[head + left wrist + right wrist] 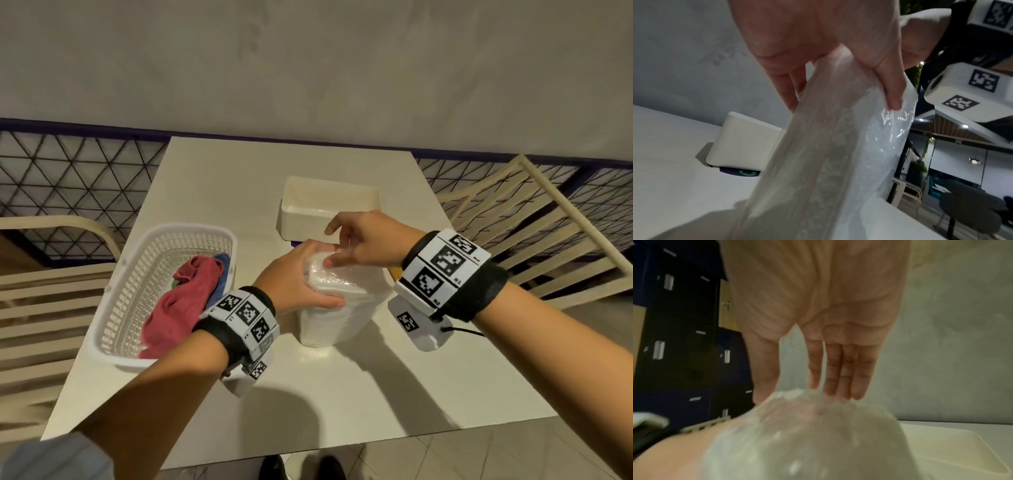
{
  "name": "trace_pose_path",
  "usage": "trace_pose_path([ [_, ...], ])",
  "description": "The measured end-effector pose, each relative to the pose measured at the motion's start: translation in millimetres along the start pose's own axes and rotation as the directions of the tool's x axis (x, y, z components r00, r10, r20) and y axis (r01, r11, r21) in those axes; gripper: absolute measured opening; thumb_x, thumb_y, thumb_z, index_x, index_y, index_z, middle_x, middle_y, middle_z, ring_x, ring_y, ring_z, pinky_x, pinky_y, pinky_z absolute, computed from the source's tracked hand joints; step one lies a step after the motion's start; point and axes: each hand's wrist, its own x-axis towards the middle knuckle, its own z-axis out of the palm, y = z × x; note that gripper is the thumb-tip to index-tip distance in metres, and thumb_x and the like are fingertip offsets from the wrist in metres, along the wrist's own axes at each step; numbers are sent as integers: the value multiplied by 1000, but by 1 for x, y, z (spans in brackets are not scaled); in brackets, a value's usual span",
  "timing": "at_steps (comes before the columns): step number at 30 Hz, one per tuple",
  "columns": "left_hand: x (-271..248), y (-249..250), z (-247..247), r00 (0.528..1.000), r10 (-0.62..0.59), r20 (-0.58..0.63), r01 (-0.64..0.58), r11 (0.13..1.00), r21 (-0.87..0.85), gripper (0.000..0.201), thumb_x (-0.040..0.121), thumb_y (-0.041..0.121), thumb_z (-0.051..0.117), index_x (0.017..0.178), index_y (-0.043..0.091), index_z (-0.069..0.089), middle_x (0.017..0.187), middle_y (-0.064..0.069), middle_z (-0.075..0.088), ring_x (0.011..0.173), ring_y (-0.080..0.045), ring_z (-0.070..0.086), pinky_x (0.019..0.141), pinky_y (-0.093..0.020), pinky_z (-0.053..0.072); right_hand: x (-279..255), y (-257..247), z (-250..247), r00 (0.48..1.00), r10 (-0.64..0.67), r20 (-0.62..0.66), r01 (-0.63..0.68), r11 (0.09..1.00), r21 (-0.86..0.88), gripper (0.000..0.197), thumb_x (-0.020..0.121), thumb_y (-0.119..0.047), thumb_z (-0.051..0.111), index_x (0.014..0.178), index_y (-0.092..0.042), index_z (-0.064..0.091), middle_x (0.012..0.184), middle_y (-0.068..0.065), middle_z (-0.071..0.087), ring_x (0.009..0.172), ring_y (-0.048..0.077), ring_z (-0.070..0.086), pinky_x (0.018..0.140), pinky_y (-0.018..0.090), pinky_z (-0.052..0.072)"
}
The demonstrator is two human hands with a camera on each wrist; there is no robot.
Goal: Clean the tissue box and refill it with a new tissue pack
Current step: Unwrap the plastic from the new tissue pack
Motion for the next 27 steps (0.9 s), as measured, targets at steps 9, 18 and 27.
trace_pose_path([
  [9,1,-2,1,999,3,-34,-4,1000,-31,75,49,41,85,108,53,39,110,24,52,103,-12,58,90,-33,51,-9,29,-12,994,-39,107,42,999,-24,19,81,-16,66,99,-10,65,100,5,60,86,14,49,81,24,41],
  [18,5,-1,-1,996,-12,-85,11,1000,-16,75,52,28,87,114,38,45,101,25,49,100,-10,55,84,-22,45,-30,36,0,935,-334,-117,333,942,-35,9,84,-11,62,89,-4,66,83,5,61,70,11,49,66,12,38],
  [27,2,7,11,992,-21,-123,12,997,-71,105,39,45,86,123,45,22,126,19,36,118,-6,44,104,-24,37,-36,39,-16,967,-236,-93,234,972,-29,10,80,-14,62,79,-22,57,83,-1,55,65,2,42,56,5,32],
])
